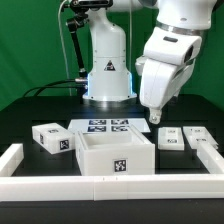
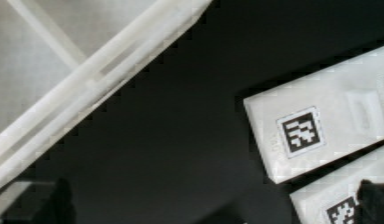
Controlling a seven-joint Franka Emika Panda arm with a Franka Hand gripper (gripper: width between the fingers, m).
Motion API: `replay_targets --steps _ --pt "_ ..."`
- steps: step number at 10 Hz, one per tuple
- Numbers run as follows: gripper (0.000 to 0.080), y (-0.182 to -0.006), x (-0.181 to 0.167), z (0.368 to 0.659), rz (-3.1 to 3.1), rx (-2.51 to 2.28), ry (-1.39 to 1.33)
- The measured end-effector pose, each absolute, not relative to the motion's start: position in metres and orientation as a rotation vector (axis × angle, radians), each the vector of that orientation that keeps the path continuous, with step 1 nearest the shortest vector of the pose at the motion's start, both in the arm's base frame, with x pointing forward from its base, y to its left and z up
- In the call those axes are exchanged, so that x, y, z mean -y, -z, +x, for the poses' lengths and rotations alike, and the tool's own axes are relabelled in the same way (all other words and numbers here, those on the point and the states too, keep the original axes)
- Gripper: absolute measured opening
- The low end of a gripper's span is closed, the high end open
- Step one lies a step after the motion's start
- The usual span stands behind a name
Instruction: Assemble cabinet
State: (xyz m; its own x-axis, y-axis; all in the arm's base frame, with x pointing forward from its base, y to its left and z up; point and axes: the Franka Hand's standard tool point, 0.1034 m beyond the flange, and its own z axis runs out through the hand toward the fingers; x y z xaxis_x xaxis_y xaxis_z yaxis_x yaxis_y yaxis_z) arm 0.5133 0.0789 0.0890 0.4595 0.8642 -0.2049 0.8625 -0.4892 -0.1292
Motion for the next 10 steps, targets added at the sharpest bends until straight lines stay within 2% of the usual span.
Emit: replay_targets --steps 7,10 --pt "0.0797 -0.089 -0.075 0.513 -2.637 1.642 -0.37" --pt "0.0797 -0.082 -0.035 0.492 -2.448 1.889 -0.284"
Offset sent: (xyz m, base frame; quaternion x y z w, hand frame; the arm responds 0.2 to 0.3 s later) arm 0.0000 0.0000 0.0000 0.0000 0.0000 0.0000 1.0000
